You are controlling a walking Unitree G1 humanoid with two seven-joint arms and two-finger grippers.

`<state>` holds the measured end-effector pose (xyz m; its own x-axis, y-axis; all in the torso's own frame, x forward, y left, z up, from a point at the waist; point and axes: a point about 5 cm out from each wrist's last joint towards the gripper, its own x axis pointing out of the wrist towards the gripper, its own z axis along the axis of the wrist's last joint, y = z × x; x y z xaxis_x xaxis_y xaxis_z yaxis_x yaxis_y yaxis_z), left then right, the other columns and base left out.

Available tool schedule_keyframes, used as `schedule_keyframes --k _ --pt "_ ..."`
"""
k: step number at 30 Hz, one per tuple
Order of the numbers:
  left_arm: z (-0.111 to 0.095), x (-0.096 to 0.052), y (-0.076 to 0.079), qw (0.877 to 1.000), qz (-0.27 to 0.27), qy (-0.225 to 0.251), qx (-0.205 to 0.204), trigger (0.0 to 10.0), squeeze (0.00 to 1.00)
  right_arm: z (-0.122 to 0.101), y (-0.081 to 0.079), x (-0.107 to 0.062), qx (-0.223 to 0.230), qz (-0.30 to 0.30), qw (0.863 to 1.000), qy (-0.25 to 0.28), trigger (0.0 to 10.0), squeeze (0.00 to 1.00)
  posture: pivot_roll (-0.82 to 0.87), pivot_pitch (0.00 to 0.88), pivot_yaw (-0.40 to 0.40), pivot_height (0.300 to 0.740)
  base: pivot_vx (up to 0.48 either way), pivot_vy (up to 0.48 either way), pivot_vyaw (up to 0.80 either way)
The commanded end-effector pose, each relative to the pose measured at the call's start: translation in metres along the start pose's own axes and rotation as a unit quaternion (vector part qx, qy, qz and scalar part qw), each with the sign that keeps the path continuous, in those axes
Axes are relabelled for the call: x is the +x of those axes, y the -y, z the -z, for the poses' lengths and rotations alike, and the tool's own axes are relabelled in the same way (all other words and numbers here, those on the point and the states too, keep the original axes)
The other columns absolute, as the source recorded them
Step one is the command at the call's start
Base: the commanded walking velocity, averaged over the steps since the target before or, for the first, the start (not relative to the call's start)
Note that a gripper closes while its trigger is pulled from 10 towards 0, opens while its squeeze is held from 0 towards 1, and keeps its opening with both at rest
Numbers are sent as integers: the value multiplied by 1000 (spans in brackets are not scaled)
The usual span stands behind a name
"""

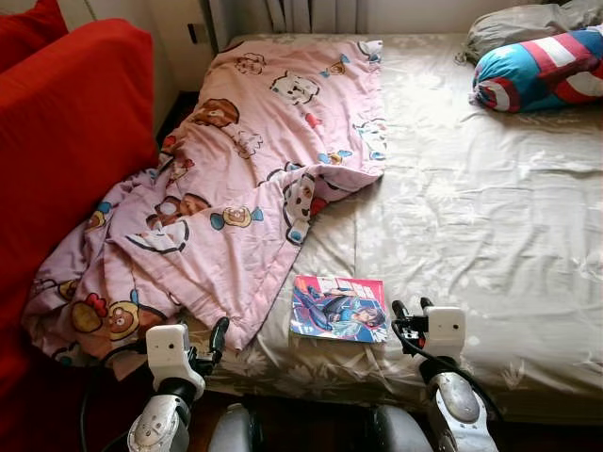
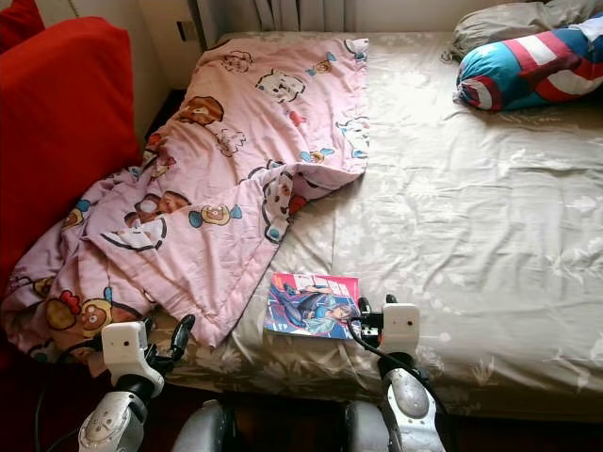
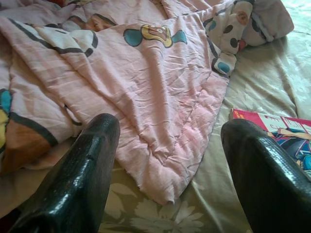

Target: Clean up the room

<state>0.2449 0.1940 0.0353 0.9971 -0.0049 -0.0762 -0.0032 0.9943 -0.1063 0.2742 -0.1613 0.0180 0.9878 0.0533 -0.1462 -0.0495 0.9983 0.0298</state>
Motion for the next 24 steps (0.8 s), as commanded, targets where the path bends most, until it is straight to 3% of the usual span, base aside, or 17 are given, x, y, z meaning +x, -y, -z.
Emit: schedule_keyframes --k 1,13,18,24 --pt "5 -4 -1 1000 -1 -15 -5 10000 0 7 -1 -4 4 -2 1000 -12 10000 0 -81 170 46 641 0 0 0" --pt "5 -3 0 1000 4 -17 -4 10000 0 14 -4 -2 -1 -13 999 -35 10000 0 -78 170 47 641 0 0 0" --pt "5 -2 1 1000 5 -17 -5 10000 0 15 -6 -1 1 -18 999 -41 10000 0 -78 171 48 601 0 0 0" --pt "5 -2 1 1000 7 -17 -6 10000 0 14 -6 -2 8 -19 999 -28 10000 0 -78 173 50 601 0 0 0"
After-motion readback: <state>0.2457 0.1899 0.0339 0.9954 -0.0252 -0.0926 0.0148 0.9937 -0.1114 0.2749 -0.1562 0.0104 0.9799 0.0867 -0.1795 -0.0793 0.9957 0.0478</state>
